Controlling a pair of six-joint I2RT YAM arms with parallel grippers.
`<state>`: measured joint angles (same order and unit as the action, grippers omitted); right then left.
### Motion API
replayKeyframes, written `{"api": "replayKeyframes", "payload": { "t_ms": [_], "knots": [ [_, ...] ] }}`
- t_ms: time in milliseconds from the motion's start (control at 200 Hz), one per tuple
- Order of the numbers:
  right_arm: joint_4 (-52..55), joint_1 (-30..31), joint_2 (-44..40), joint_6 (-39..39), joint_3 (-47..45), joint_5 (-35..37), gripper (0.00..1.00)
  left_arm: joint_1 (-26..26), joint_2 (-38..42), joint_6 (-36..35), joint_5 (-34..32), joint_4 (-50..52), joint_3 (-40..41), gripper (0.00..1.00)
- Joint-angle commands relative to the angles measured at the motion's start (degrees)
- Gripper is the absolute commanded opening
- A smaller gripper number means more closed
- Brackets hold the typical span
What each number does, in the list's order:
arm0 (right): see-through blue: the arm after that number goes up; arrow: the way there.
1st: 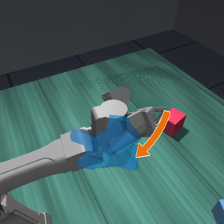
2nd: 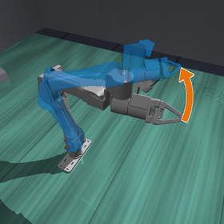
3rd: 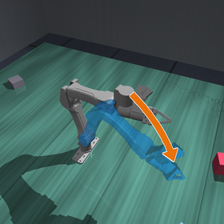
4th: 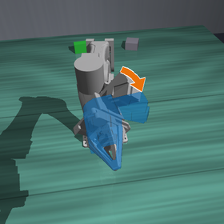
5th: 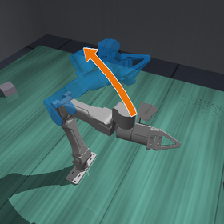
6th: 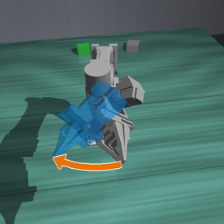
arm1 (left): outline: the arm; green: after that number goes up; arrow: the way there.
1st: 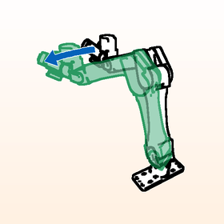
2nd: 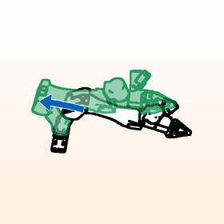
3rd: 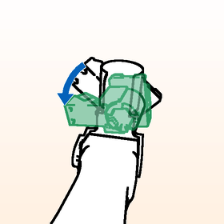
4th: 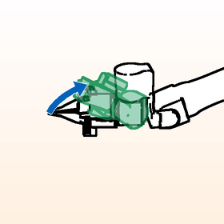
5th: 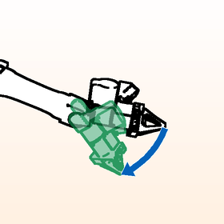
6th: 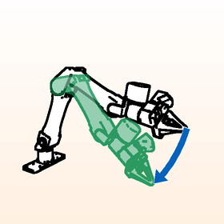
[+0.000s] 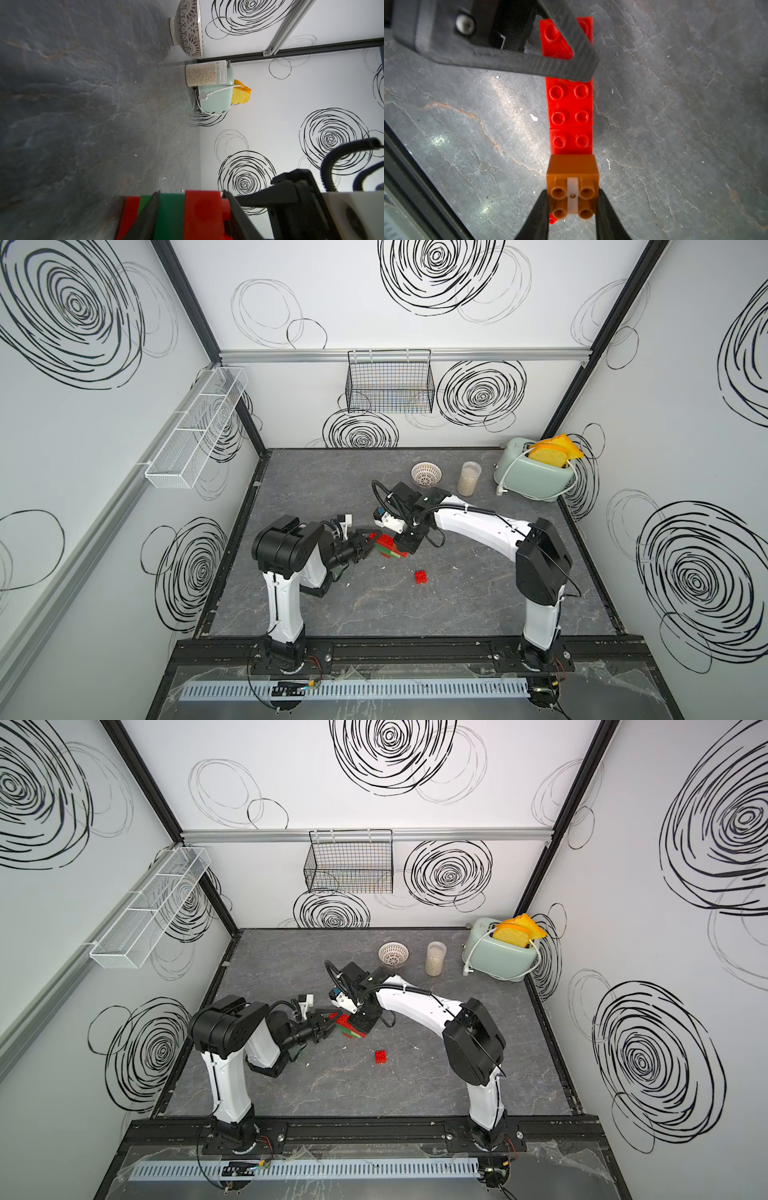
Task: Assemble a heart with lego
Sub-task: Assemble the lego brick with the lego brick, then pick up the lego brick from the center of the board.
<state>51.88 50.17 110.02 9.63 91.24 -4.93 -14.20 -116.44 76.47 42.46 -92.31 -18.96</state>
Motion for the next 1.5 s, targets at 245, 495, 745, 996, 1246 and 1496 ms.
{"api": "replayKeyframes", "payload": {
  "t_ms": [245, 495, 745, 996, 1246, 1496],
  "knots": [
    [4.8, 1.1, 7.3, 2.2, 0.7, 0.3, 0.24, 0.4, -1.5, -0.9, -0.7, -11.7, 1.1, 0.21],
    [6.0, 1.0, 11.4, 4.2, 1.8, 0.6, 0.24, 0.5, -1.7, -0.9, -0.5, -11.7, 0.9, 0.21],
    [0.9, 0.7, 7.4, 2.2, 2.2, 1.2, 0.36, 1.1, -1.7, -0.9, 0.0, -11.7, 0.9, 0.21],
    [-9.6, -2.2, -10.4, -2.9, -3.0, -3.5, 0.73, 1.5, -1.5, -1.0, -0.1, -11.7, 1.1, 0.21],
    [-11.1, -2.2, -16.0, -9.0, -15.8, -2.4, 0.76, 1.7, -0.8, -0.6, -0.4, -11.7, 1.2, 0.21],
    [-18.9, 1.1, -21.4, -22.0, -30.1, 3.9, 0.77, 2.1, 0.1, -0.4, -0.6, -11.7, 1.5, 0.21]
  ]
}}
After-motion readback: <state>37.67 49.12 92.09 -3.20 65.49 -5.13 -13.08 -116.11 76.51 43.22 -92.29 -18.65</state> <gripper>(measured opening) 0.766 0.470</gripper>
